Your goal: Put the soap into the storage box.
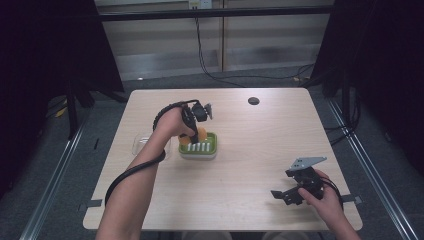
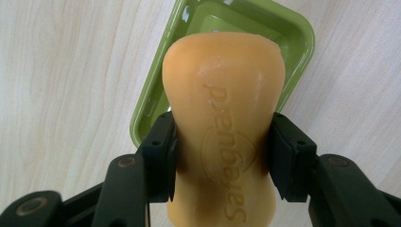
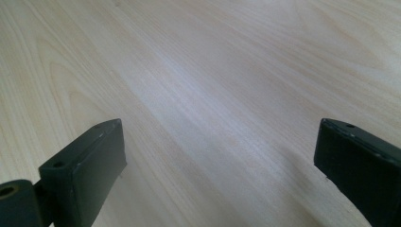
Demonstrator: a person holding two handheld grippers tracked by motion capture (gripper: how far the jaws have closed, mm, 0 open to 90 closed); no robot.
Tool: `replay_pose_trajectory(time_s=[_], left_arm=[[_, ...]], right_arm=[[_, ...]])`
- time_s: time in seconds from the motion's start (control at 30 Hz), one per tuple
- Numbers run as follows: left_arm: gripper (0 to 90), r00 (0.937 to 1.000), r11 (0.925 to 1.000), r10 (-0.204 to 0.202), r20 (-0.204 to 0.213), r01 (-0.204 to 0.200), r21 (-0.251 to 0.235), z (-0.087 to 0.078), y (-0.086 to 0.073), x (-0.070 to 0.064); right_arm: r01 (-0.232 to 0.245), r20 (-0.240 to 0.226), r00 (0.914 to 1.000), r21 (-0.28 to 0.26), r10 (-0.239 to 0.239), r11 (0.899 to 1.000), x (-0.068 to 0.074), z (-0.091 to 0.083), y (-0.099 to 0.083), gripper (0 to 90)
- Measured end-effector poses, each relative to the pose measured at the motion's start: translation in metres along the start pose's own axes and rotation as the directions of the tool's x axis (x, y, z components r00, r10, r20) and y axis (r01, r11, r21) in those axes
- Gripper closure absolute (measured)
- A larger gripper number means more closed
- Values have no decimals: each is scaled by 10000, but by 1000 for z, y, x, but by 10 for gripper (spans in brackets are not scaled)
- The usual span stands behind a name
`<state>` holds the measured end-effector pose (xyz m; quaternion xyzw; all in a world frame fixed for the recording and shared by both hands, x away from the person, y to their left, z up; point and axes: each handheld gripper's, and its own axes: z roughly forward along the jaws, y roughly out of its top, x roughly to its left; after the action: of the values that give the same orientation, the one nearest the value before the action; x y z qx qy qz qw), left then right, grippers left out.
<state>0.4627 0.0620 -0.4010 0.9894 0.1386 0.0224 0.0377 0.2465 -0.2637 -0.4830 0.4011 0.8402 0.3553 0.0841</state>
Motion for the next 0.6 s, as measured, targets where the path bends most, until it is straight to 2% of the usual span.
replay_pose_trajectory(time_s=[0.13,0.17,0.2,0.37,0.5,0.53,0.57,0.6], left_arm=[[498,9999,9999,100,-14,-100,15,1,2,-1],[497,10000,9999,-34,-26,33,-116,2,2,-2],[498,10000,10000,11,74,-10,-36,2,3,-1],[497,9998,9998,177,-51,-177,-58,5,5,-1],[497,9996,9996,294,45,-294,52,6,7,0],[497,9992,9994,333,204,-335,93,6,7,1],[497,9993,9993,374,-57,-374,-23,7,7,0],[497,9991,9992,406,-83,-406,-51,7,7,0]], right_arm=[[-16,-23,10000,49,16,10000,1,1,0,26],[4,-37,10000,63,-4,10000,1,1,0,27],[29,-56,10000,33,-29,10000,1,0,0,27],[-19,-13,10000,47,19,10000,1,1,0,27],[-6,-64,10000,-21,6,10000,0,0,0,26],[4,-72,10000,-12,-4,10000,0,0,0,27],[34,-30,10000,-5,-34,10000,0,0,0,27],[46,-14,10000,-9,-46,10000,-1,0,0,27]])
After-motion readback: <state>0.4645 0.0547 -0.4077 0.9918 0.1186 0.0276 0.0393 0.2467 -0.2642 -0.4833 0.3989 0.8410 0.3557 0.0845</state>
